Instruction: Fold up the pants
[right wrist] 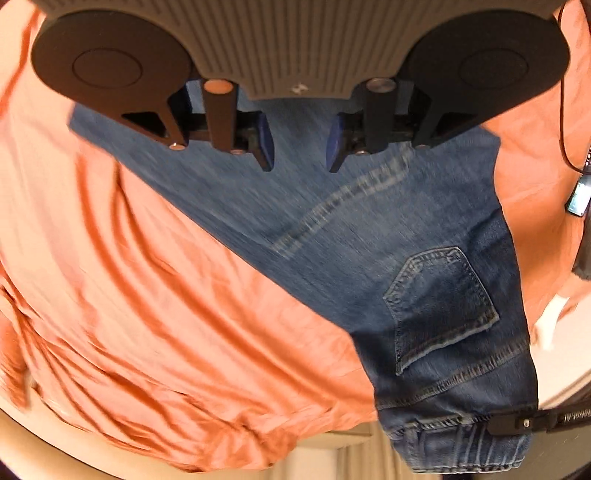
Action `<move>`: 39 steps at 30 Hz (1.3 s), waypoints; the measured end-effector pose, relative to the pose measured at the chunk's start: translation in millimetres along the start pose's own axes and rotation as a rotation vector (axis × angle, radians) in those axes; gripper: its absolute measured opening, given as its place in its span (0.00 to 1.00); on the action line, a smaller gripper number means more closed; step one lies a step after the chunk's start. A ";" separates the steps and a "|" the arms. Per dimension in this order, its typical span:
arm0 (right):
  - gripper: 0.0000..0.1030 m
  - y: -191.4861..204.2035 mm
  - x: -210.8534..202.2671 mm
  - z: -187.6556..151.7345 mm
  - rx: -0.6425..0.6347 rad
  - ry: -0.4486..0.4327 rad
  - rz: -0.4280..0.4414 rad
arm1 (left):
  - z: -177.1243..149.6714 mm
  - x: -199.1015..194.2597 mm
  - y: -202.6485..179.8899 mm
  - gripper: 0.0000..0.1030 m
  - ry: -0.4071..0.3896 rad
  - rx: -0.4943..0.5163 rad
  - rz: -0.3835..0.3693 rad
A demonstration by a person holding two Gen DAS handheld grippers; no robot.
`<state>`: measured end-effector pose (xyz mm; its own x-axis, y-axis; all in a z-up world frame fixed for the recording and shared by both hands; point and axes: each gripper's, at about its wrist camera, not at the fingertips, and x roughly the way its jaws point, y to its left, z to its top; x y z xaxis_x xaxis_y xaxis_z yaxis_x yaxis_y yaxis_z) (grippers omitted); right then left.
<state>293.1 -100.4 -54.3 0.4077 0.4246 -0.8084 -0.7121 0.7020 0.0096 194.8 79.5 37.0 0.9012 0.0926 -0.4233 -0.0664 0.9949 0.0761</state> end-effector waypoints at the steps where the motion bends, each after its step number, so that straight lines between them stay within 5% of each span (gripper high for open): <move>1: 0.26 -6.5 -7.0 -9.4 0.026 -0.006 0.001 | -2.2 1.3 -21.4 0.17 0.008 0.046 -0.015; 6: 0.26 -31.7 -28.2 -57.2 0.099 -0.002 -0.041 | -40.5 21.4 -117.2 0.17 0.125 0.214 -0.120; 10: 0.26 -50.6 -30.0 -94.3 0.162 0.028 -0.045 | -88.1 38.5 -156.5 0.19 0.290 0.265 -0.226; 14: 0.26 -56.4 -26.3 -120.9 0.201 0.040 -0.024 | -106.1 49.4 -156.4 0.33 0.396 0.231 -0.296; 16: 0.28 -56.3 -25.6 -126.3 0.206 0.032 -0.012 | -99.3 50.1 -145.6 0.55 0.422 0.164 -0.362; 20: 0.30 -60.2 -26.5 -118.9 0.226 -0.011 0.026 | -75.9 47.6 -119.7 0.59 0.442 0.058 -0.452; 24: 0.43 -66.1 -24.4 -92.1 0.296 -0.079 0.097 | -54.3 45.8 -87.0 0.59 0.394 0.026 -0.421; 27: 0.55 -71.2 -13.3 -66.4 0.360 -0.119 0.149 | -45.1 52.4 -60.4 0.59 0.369 0.033 -0.331; 33: 0.56 -84.2 37.4 -20.4 0.499 -0.122 0.206 | -38.9 82.4 6.4 0.58 0.372 -0.038 -0.215; 39: 0.54 -98.5 88.7 -0.8 0.621 -0.075 0.211 | -41.5 96.4 52.7 0.58 0.398 -0.107 -0.206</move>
<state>399.0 -132.4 -127.4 0.3500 0.6117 -0.7094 -0.3281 0.7894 0.5188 260.4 142.6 -37.2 0.6672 -0.1204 -0.7351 0.0344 0.9908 -0.1310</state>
